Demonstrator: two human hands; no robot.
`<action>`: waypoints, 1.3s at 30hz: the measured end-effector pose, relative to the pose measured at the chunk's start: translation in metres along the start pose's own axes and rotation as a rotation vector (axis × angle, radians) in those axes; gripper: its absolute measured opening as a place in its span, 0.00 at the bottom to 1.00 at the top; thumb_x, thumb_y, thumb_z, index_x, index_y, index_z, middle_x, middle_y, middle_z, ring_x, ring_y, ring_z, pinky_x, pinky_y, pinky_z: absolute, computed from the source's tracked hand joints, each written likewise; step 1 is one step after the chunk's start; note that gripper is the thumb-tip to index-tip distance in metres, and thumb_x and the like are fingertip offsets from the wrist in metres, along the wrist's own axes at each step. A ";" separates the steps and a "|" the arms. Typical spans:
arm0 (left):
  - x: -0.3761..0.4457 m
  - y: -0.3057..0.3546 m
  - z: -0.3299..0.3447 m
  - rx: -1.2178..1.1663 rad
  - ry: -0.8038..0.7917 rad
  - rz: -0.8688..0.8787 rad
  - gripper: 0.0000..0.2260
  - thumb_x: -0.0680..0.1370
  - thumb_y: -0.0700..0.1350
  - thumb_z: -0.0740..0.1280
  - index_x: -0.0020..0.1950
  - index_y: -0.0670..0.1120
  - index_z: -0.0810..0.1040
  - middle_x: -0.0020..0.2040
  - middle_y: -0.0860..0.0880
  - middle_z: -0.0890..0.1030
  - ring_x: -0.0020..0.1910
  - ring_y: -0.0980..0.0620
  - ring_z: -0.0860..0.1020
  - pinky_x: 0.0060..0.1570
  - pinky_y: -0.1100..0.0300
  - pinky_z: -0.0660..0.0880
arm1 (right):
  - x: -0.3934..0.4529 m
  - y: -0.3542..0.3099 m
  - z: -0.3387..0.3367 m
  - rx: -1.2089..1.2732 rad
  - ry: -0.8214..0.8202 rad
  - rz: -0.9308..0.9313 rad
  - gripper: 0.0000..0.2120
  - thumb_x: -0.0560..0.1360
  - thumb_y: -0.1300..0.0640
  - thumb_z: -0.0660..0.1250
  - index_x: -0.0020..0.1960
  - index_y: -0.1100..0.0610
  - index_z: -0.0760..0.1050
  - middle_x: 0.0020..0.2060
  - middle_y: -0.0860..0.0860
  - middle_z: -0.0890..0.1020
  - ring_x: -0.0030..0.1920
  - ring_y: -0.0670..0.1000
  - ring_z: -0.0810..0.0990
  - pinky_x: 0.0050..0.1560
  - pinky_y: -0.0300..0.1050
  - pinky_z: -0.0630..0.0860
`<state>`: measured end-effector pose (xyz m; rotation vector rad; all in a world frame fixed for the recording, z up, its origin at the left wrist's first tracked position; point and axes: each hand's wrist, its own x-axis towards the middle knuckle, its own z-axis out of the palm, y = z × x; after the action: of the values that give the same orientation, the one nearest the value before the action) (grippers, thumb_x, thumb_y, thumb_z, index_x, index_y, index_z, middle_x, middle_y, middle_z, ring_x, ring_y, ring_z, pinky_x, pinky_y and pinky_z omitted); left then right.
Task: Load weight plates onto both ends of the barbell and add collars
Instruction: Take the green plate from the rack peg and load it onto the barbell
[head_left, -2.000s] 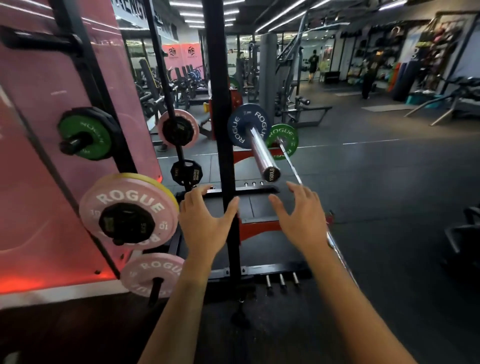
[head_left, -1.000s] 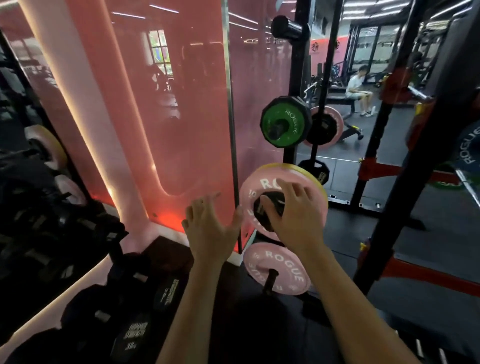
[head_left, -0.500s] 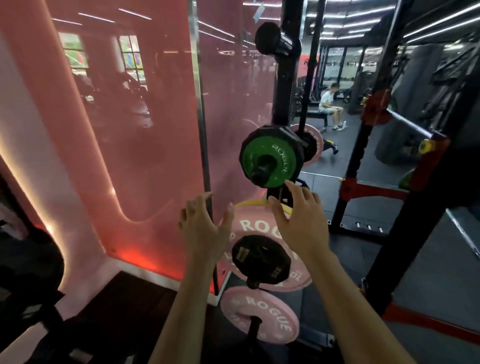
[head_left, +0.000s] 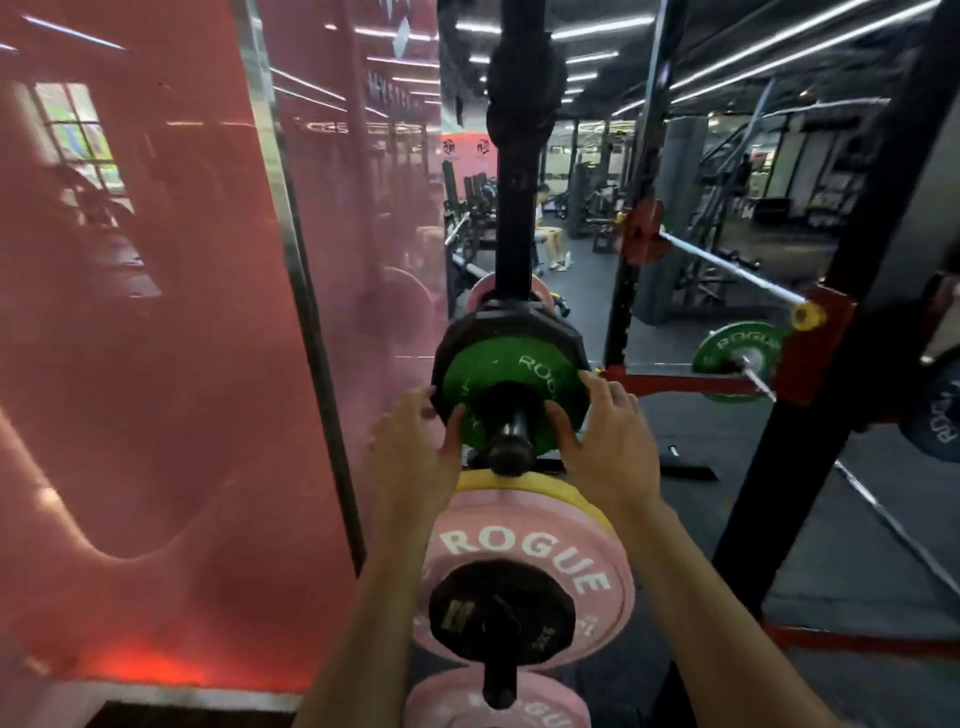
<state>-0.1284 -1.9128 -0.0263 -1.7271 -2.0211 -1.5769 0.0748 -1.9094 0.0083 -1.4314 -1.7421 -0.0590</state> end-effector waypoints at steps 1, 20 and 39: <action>0.005 -0.001 0.006 0.012 -0.029 0.008 0.21 0.76 0.66 0.62 0.62 0.54 0.71 0.52 0.51 0.81 0.52 0.45 0.78 0.51 0.44 0.75 | 0.003 0.000 0.003 -0.014 0.017 0.002 0.26 0.78 0.41 0.62 0.68 0.58 0.69 0.56 0.56 0.78 0.55 0.59 0.75 0.49 0.54 0.75; 0.004 -0.011 0.011 -0.332 -0.059 0.087 0.19 0.77 0.59 0.67 0.62 0.50 0.74 0.50 0.52 0.81 0.49 0.49 0.78 0.49 0.44 0.76 | 0.002 0.000 0.022 0.133 0.132 0.035 0.20 0.79 0.46 0.64 0.63 0.59 0.69 0.51 0.55 0.77 0.48 0.56 0.76 0.41 0.45 0.67; -0.052 -0.006 -0.057 -0.268 -0.002 0.227 0.07 0.79 0.45 0.68 0.55 0.45 0.80 0.48 0.51 0.83 0.47 0.50 0.74 0.48 0.44 0.74 | -0.073 -0.015 -0.035 0.295 0.084 0.014 0.10 0.78 0.53 0.68 0.55 0.55 0.70 0.40 0.43 0.78 0.39 0.41 0.78 0.38 0.39 0.74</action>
<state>-0.1435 -1.9880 -0.0342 -1.9626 -1.6034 -1.8320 0.0808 -1.9898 -0.0084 -1.2078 -1.5974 0.1378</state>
